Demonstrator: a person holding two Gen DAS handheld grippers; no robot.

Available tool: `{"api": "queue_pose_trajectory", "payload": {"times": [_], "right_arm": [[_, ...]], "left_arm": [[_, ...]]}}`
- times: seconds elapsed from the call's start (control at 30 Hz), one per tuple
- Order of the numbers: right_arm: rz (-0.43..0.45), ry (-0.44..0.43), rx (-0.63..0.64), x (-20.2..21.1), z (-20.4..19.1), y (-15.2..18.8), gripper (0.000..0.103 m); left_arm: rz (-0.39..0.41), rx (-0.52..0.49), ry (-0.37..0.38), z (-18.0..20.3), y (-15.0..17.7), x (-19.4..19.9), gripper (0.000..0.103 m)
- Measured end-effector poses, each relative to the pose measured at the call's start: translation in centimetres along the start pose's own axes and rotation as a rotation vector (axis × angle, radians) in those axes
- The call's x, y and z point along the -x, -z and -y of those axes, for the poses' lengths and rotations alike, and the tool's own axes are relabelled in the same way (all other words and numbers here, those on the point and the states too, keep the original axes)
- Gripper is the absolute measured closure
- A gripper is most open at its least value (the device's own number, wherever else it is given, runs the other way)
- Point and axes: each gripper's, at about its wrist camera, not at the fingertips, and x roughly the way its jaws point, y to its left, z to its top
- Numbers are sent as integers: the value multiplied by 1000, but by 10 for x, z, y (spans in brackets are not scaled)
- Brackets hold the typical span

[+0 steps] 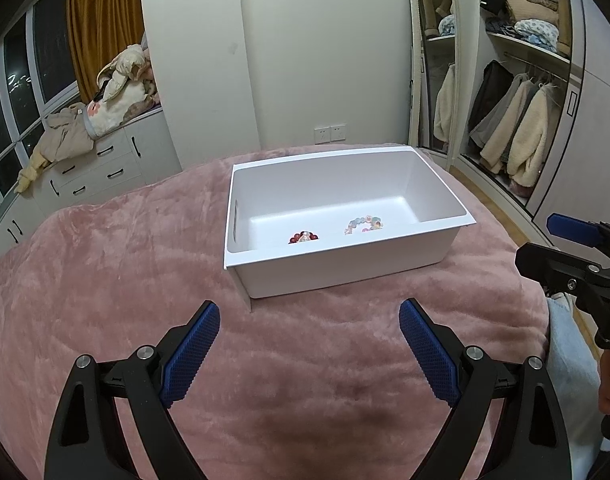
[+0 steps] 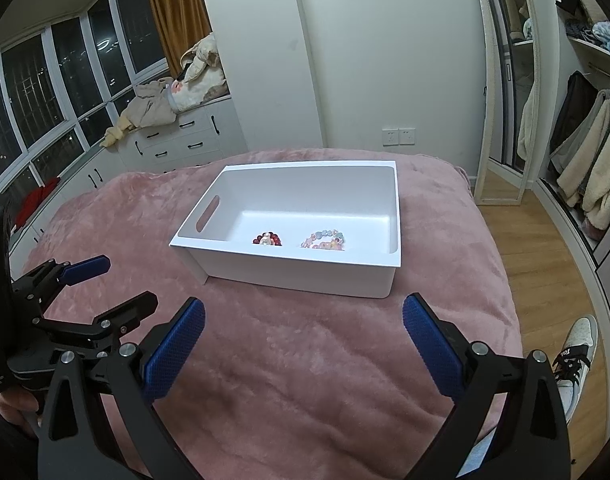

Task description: Organize jewelry

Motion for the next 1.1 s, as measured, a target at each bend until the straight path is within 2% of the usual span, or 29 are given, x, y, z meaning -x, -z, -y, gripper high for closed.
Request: {"api": "queue_pose_trajectory", "payload": {"times": [1.1], "right_arm": [[-11,11,-23,-4,2,5,5]], "left_arm": [[-11,-1,-5,0,3,-2,11]]}}
